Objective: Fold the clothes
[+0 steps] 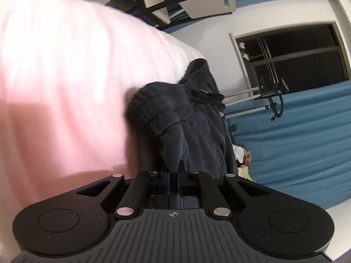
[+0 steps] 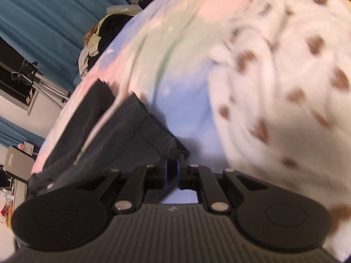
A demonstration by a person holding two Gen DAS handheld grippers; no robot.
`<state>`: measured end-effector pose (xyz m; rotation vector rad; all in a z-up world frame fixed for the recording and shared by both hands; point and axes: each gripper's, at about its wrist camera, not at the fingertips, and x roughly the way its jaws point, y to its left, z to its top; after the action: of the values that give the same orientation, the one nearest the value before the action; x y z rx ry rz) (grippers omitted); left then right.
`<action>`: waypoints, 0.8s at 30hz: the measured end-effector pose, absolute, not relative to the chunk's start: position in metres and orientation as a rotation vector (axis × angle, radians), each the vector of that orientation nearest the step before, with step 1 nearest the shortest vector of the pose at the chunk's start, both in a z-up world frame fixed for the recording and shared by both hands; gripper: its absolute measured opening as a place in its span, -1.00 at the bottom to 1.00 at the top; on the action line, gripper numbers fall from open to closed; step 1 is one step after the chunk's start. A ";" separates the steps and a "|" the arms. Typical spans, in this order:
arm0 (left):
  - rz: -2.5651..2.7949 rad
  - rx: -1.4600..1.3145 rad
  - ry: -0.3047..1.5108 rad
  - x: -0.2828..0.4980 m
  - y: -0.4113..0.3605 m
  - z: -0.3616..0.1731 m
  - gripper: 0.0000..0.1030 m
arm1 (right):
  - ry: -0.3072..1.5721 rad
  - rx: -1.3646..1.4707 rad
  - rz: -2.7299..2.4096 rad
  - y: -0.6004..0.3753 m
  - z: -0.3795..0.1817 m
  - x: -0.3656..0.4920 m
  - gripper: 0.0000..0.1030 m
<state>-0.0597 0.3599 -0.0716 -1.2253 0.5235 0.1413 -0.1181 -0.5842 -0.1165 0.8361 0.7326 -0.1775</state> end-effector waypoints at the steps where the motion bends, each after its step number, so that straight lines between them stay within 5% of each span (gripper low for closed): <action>1: 0.142 -1.215 0.521 -0.050 0.357 -0.061 -0.87 | 0.721 0.824 -0.172 -0.582 -0.107 -0.108 -0.83; 8: 0.100 -1.155 0.422 0.015 0.330 0.032 -0.87 | 0.450 0.731 -0.076 -0.529 0.038 -0.025 -0.83; 13: 0.011 -1.131 0.316 0.002 0.335 0.047 -0.87 | 0.190 0.662 -0.002 -0.526 0.108 -0.057 -0.83; 17: 0.015 -1.070 0.392 -0.034 0.357 -0.005 -0.87 | 0.271 0.707 -0.075 -0.563 0.055 -0.096 -0.83; 24: 0.067 -1.061 0.520 -0.066 0.359 -0.093 -0.87 | 0.651 0.806 -0.224 -0.590 -0.125 -0.141 -0.83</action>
<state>-0.0662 0.3593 -0.0926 -1.0605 0.5203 0.0675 -0.1410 -0.5898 -0.1251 0.8064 0.6512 -0.2245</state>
